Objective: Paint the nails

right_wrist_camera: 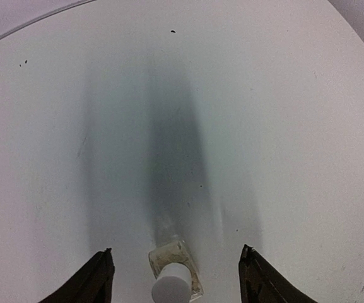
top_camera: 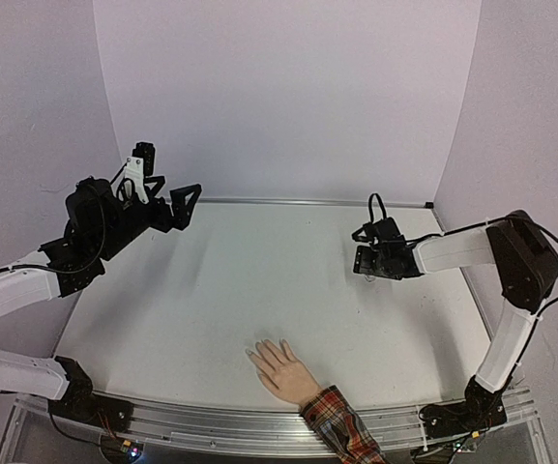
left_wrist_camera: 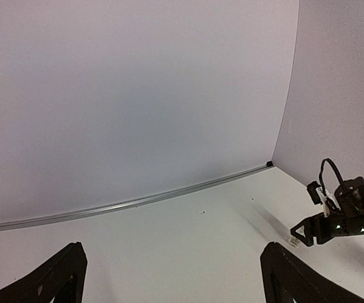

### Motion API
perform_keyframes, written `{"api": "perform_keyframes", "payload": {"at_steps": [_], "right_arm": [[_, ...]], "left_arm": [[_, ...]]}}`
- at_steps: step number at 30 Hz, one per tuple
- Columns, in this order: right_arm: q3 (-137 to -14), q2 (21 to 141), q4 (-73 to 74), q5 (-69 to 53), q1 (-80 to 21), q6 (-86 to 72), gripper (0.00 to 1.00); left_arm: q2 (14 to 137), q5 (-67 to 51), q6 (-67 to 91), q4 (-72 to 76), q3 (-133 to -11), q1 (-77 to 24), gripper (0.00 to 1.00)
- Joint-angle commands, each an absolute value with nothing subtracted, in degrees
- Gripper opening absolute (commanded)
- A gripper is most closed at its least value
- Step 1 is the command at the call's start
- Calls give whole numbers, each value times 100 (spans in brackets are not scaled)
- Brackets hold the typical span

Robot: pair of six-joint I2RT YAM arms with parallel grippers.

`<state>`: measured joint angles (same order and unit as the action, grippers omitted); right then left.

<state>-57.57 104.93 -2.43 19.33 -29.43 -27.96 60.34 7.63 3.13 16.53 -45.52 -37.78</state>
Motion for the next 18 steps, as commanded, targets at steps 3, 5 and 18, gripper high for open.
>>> {"api": "perform_keyframes", "payload": {"at_steps": [3, 5, 18], "right_arm": [[-5696, 9476, 113, 1857, -2944, -2765, 98], [-5578, 9090, 319, 1847, -2945, -2753, 98], [-3813, 5332, 778, 1918, -2948, -2678, 98]], "left_arm": [[5911, 916, 478, 1885, -4515, -3763, 100], [5882, 987, 515, 1962, -4418, -3760, 100], [5014, 1616, 1047, 3277, -2959, -3764, 100]]}}
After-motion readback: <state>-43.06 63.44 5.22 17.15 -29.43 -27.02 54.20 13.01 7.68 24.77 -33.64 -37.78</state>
